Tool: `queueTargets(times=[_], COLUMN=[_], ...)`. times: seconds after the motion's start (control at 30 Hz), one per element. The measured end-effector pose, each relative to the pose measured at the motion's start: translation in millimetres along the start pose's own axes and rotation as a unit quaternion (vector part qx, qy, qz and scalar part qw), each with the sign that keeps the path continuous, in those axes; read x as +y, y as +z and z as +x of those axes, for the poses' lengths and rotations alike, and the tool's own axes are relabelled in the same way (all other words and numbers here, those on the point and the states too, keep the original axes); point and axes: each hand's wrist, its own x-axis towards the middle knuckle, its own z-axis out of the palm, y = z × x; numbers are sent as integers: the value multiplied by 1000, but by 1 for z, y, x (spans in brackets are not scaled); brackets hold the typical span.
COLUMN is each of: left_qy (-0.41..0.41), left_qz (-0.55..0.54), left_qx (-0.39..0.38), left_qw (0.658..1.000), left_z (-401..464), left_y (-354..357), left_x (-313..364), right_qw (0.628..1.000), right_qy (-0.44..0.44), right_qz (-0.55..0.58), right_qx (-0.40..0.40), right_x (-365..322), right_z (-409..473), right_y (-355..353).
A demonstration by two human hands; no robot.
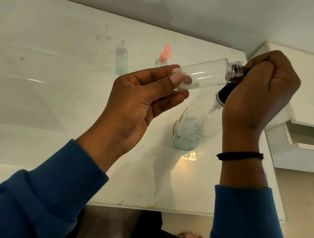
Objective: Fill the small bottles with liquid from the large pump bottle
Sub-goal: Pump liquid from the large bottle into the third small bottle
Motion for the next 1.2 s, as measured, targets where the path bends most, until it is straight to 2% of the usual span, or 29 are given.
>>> queueTargets(times=[0.4,0.53,1.07,1.2], left_qy=[0,-1,2,0], left_qz=[5,8,5,-2], left_qx=[1,10,-2,9], left_qw=[1000,1000,1000,1000], left_z=[1,0,0,0], left_y=[1,1,0,-1], left_x=[-1,-1,1,1], right_qw=[1000,999,1000,999], right_qy=[6,35,11,31], right_qz=[10,25,-6,-21], right_qx=[-10,-9,-10,-12], right_x=[4,7,7,12], right_z=[1,-2,1,-3], right_y=[0,2,1,3])
